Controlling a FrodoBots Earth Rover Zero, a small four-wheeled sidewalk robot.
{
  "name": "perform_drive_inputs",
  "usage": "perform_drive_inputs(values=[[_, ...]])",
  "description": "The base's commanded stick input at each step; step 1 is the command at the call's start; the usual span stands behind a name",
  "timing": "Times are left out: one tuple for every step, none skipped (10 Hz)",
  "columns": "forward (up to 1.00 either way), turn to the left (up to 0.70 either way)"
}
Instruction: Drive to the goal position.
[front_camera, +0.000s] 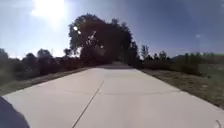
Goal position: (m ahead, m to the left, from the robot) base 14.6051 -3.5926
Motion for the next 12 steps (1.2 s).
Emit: perform_drive_inputs(values=[[0.7, 0.0], [0.7, 0.0], [0.7, 0.0], [0.7, 0.0], [0.7, 0.0], [0.7, 0.0], [0.7, 0.0], [0.7, 0.0], [0.7, 0.0], [0.7, 0.0], [0.7, 0.0], [0.7, 0.0]])
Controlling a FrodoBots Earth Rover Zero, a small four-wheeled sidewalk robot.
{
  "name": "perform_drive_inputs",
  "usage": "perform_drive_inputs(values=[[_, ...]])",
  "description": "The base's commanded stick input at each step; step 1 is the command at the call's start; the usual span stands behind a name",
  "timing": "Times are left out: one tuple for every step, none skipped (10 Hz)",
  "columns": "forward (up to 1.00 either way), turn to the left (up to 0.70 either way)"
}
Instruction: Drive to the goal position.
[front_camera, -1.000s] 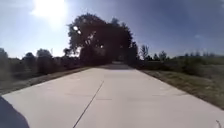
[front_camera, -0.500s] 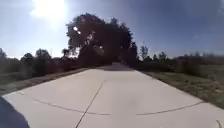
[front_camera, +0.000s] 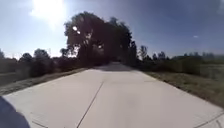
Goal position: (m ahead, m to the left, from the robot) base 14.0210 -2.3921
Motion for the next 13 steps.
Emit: perform_drive_inputs(values=[[0.7, 0.0], [0.7, 0.0], [0.7, 0.0], [0.7, 0.0], [0.7, 0.0], [0.7, 0.0], [0.7, 0.0], [0.7, 0.0], [0.7, -0.05], [0.7, -0.32], [0.7, -0.35], [0.7, -0.15], [0.7, 0.0]])
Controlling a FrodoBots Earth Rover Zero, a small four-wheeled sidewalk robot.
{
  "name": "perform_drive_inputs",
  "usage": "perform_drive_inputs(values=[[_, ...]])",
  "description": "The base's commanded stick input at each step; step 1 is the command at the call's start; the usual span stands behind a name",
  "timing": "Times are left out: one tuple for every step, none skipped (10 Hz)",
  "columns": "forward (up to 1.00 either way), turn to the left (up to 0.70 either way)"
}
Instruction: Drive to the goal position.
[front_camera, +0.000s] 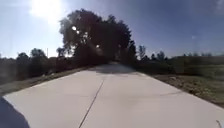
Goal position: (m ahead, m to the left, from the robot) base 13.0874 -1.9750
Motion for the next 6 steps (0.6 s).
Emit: perform_drive_inputs(values=[[0.7, 0.0], [0.7, 0.0], [0.7, 0.0], [0.7, 0.0], [0.7, 0.0], [0.7, 0.0]])
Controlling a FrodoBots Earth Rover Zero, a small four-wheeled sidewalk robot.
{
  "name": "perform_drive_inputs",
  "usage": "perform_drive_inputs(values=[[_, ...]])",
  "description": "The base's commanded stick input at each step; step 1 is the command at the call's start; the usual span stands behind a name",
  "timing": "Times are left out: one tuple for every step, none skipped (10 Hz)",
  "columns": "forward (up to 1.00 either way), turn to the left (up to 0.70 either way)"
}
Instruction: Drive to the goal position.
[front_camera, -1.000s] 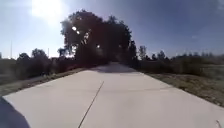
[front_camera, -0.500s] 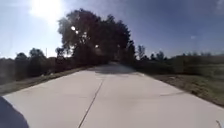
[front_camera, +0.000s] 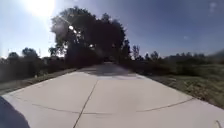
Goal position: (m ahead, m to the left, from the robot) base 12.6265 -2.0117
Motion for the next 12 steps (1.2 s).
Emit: perform_drive_inputs(values=[[0.7, 0.0], [0.7, 0.0], [0.7, 0.0], [0.7, 0.0], [0.7, 0.0], [0.7, 0.0], [0.7, 0.0], [0.7, 0.0], [0.7, 0.0], [0.7, 0.0], [0.7, 0.27], [0.7, 0.35]])
